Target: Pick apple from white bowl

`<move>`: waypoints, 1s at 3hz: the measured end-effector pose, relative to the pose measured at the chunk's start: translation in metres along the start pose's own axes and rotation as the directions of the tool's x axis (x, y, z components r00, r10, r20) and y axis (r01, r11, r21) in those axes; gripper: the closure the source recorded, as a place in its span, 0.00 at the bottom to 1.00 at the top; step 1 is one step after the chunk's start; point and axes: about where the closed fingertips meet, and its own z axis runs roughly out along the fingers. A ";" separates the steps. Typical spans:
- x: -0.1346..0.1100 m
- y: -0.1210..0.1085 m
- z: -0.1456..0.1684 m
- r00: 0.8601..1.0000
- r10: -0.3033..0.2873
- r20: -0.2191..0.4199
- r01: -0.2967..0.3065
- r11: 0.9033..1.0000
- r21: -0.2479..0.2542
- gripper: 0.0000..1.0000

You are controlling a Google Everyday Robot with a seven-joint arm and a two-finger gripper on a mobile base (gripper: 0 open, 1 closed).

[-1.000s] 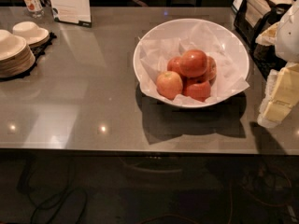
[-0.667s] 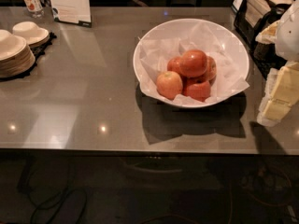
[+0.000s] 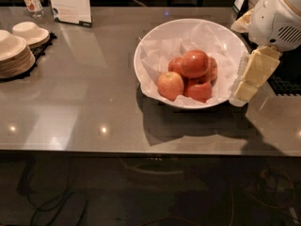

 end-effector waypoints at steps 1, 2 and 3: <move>0.000 0.000 0.000 1.000 0.002 -0.001 -0.002 1.000 0.002 0.00; -0.005 -0.018 0.014 1.000 0.000 0.020 0.000 1.000 0.013 0.00; -0.024 -0.042 0.041 0.997 -0.011 0.072 0.011 1.000 0.006 0.00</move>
Offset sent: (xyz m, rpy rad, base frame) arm 0.0506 0.0082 -0.0134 0.0386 -0.0349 0.0018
